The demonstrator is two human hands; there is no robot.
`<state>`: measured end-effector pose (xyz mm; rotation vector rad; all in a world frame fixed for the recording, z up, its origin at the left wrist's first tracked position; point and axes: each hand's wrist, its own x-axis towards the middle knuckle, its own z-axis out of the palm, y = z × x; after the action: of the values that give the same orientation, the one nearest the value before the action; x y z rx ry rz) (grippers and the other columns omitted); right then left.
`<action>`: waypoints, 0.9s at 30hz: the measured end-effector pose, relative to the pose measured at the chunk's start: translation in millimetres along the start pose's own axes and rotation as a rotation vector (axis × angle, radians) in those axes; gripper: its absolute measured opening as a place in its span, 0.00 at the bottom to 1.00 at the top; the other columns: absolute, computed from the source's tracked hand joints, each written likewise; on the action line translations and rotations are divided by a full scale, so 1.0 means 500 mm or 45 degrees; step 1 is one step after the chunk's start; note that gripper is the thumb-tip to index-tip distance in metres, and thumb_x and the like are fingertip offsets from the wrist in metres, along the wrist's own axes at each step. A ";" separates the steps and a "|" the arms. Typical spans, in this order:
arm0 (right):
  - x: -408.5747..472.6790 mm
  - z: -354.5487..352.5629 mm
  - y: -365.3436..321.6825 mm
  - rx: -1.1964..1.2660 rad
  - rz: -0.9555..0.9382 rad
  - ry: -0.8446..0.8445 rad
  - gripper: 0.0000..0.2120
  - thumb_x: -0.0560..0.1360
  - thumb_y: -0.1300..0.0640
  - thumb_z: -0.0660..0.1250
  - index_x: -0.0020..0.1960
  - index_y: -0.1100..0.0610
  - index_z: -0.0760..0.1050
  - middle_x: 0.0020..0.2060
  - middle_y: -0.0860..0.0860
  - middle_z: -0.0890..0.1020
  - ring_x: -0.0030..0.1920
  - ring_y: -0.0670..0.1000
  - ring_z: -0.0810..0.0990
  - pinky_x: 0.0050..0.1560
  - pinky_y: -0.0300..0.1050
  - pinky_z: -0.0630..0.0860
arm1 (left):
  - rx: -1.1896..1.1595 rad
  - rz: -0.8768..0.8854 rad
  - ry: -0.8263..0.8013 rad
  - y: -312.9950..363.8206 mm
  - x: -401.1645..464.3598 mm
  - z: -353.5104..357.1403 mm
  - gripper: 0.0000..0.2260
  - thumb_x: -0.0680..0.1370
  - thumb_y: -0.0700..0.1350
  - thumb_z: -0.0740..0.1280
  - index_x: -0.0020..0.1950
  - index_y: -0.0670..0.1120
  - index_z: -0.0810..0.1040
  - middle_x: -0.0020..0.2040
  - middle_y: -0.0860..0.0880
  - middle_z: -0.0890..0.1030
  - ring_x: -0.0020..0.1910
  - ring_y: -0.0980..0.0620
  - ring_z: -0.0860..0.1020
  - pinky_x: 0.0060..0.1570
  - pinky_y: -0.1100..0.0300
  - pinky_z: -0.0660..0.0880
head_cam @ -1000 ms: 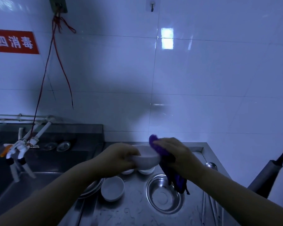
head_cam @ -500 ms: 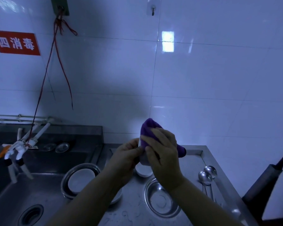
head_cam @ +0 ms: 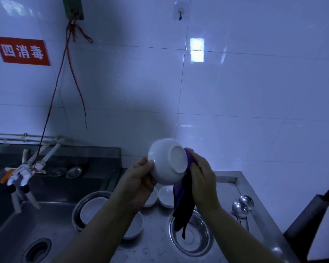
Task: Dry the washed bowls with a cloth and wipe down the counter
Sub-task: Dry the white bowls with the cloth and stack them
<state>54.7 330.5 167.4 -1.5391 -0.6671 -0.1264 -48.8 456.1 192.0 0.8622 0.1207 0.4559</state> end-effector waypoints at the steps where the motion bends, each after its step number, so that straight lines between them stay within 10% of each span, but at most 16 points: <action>1: -0.008 0.000 0.004 -0.096 -0.069 0.009 0.17 0.78 0.65 0.57 0.61 0.49 0.74 0.55 0.41 0.78 0.59 0.45 0.74 0.62 0.47 0.72 | -0.025 0.010 0.032 0.001 0.003 -0.005 0.10 0.75 0.37 0.57 0.52 0.40 0.77 0.43 0.46 0.85 0.41 0.53 0.83 0.40 0.62 0.81; 8: -0.018 0.016 -0.026 -0.507 -0.679 0.049 0.17 0.75 0.58 0.61 0.61 0.63 0.76 0.54 0.51 0.79 0.55 0.45 0.71 0.54 0.32 0.71 | 0.061 -0.054 0.072 -0.016 0.004 -0.001 0.12 0.77 0.37 0.56 0.56 0.39 0.76 0.48 0.41 0.83 0.47 0.46 0.81 0.50 0.53 0.78; 13: -0.029 -0.006 -0.002 -0.509 -0.903 -0.145 0.15 0.74 0.62 0.62 0.59 0.60 0.78 0.54 0.55 0.81 0.52 0.53 0.75 0.53 0.43 0.76 | -0.055 -0.018 0.110 0.007 0.015 -0.013 0.13 0.79 0.36 0.54 0.50 0.40 0.79 0.44 0.42 0.84 0.42 0.49 0.82 0.44 0.57 0.80; 27: -0.009 0.013 -0.016 -0.477 -0.911 -0.078 0.14 0.74 0.64 0.61 0.56 0.64 0.80 0.52 0.57 0.82 0.52 0.53 0.74 0.52 0.45 0.76 | 0.047 -0.017 0.129 0.019 0.024 -0.004 0.12 0.80 0.35 0.54 0.53 0.38 0.77 0.45 0.41 0.82 0.45 0.47 0.80 0.42 0.59 0.81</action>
<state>45.1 334.5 171.5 -1.5927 -1.2767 -0.7809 -41.9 468.1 198.7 0.8741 0.2286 0.4859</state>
